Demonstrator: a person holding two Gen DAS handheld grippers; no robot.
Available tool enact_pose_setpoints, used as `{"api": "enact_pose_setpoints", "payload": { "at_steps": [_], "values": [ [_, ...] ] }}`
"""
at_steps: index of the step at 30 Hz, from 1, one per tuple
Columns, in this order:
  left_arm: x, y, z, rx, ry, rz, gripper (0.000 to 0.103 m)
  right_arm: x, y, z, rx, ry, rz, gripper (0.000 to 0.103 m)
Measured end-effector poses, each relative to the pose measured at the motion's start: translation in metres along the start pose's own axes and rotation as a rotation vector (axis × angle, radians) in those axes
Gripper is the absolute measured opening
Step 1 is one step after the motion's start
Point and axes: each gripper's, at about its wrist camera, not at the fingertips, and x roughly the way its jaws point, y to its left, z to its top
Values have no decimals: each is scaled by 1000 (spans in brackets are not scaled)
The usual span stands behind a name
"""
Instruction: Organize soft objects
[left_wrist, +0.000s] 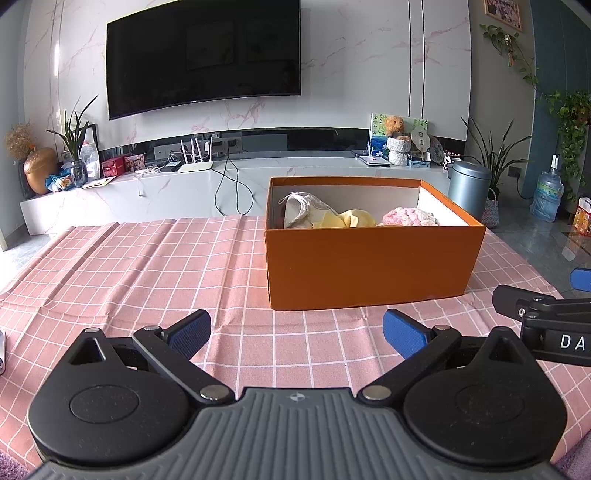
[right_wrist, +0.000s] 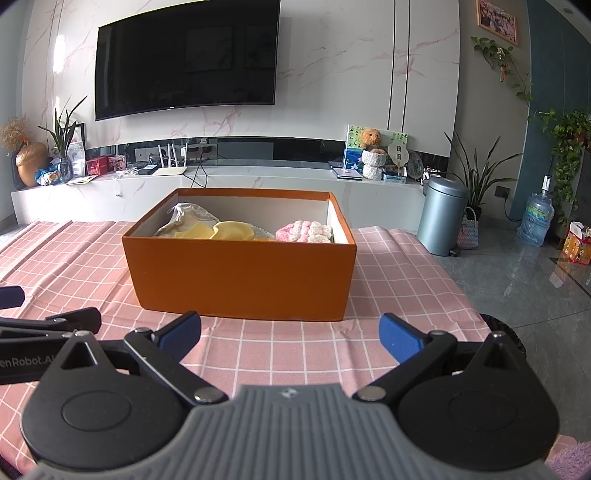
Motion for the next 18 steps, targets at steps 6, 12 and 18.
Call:
{"api": "enact_pose_setpoints", "payload": {
  "at_steps": [6, 12, 18],
  "values": [
    [0, 0, 0, 0, 0, 0, 103, 0, 0, 0, 0, 0, 0, 101],
    [0, 0, -1, 2, 3, 1, 103, 0, 0, 0, -1, 1, 2, 101],
    [0, 0, 0, 1, 2, 2, 103, 0, 0, 0, 1, 3, 1, 101]
  ]
}}
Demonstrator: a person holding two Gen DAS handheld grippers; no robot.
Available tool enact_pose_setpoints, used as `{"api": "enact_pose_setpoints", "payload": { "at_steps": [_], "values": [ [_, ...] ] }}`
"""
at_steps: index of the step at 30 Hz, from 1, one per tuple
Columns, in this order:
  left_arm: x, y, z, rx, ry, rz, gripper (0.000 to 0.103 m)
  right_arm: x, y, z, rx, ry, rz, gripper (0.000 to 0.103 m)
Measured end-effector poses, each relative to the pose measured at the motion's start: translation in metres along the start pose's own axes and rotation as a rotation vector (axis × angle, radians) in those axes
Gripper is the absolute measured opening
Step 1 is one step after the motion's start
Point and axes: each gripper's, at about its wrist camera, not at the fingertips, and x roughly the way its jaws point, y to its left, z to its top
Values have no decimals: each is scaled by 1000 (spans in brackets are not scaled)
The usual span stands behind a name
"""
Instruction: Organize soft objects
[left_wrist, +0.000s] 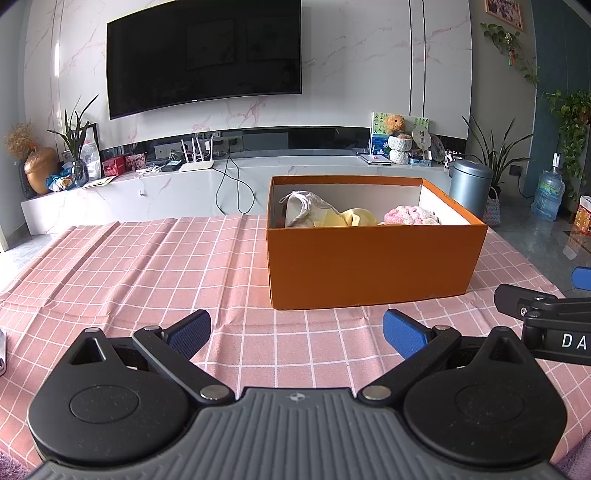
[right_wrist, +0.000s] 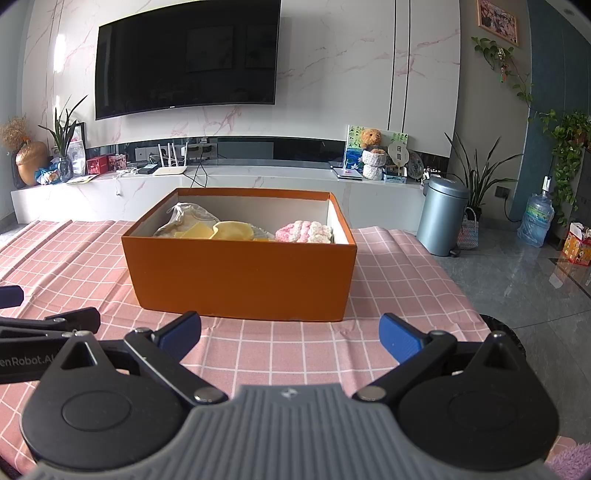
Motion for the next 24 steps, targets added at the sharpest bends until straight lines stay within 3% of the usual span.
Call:
{"api": "enact_pose_setpoints", "payload": {
  "at_steps": [24],
  "values": [
    [0, 2, 1, -3, 4, 8, 103, 2, 0, -1, -3, 4, 3, 101]
  ]
}}
